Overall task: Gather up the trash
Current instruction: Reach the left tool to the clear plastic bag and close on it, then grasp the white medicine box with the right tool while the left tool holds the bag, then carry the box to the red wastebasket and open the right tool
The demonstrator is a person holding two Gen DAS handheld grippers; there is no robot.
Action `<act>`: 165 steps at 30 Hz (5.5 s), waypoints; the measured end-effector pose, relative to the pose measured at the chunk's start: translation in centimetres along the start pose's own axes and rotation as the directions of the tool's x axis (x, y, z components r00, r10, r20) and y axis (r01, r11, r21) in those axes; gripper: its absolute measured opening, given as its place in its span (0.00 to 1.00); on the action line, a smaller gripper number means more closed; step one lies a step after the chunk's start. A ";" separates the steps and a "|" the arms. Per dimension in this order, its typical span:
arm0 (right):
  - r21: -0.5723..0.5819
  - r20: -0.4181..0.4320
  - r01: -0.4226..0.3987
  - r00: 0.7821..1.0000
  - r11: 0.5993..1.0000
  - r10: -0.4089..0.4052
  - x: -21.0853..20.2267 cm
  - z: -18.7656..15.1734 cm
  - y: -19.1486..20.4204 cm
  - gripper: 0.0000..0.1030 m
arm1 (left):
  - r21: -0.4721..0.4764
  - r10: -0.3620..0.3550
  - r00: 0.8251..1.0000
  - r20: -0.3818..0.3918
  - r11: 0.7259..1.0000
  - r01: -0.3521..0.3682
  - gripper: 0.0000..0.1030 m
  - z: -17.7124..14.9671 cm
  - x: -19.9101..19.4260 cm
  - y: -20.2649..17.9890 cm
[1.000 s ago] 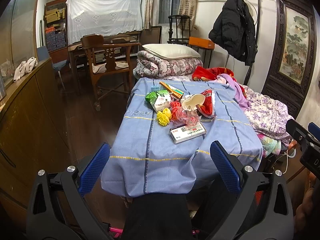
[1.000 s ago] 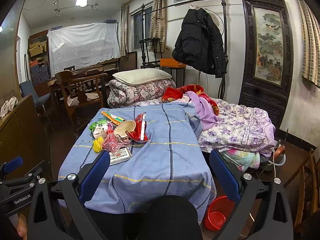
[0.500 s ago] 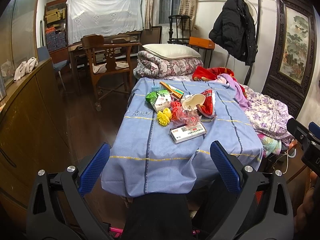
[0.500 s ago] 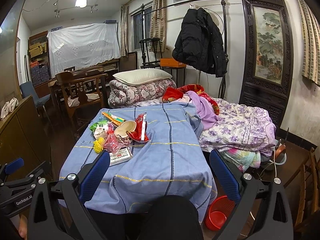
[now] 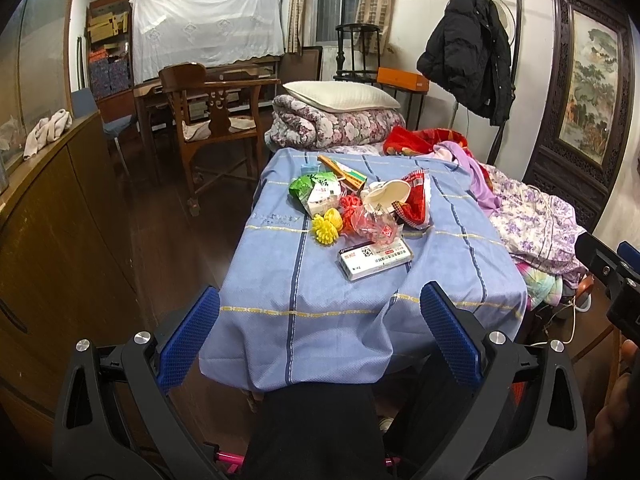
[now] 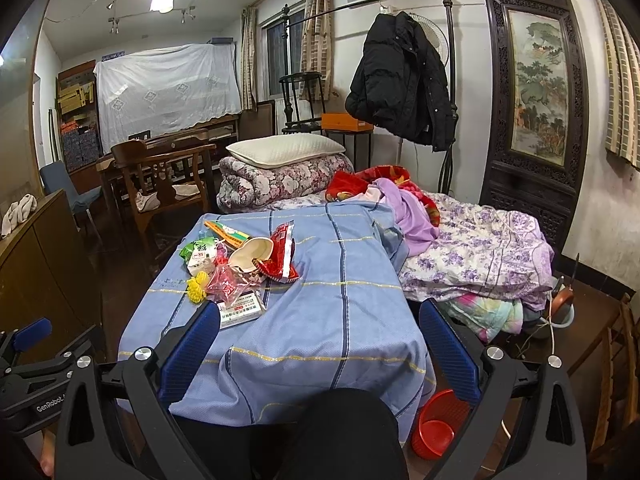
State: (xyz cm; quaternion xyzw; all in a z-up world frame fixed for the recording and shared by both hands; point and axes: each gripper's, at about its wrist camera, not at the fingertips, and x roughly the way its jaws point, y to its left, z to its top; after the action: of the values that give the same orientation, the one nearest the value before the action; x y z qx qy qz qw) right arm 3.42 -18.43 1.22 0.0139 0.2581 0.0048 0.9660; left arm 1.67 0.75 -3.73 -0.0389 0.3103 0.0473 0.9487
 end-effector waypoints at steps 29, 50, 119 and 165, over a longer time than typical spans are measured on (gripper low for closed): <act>0.228 -0.154 -0.207 0.957 0.951 0.245 15.8 -4.9 -5.9 0.94 | 0.060 -0.162 0.963 -0.215 0.982 0.178 0.93 1.8 15.4 -1.4; 0.117 -0.180 -0.301 0.931 0.946 0.319 17.7 -6.0 -3.6 0.95 | 0.020 -0.331 0.923 -0.197 0.940 0.342 0.35 6.9 22.5 -2.3; -0.066 -0.462 -0.382 0.830 0.922 0.311 24.1 -2.7 4.8 0.46 | -0.188 -0.284 0.953 -0.107 0.947 0.261 0.35 4.5 19.2 12.8; 0.466 -0.290 0.030 0.949 0.884 0.121 16.5 -7.4 -25.2 0.22 | 0.133 -0.477 0.843 -0.248 0.845 0.517 0.35 4.4 15.9 -9.7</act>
State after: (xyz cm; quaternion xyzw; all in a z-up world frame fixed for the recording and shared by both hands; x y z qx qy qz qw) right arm 14.08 -43.13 -14.12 0.2497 0.4001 -0.0322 0.8812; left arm 18.14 -7.42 -9.22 -0.0298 0.3888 -0.2363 0.8900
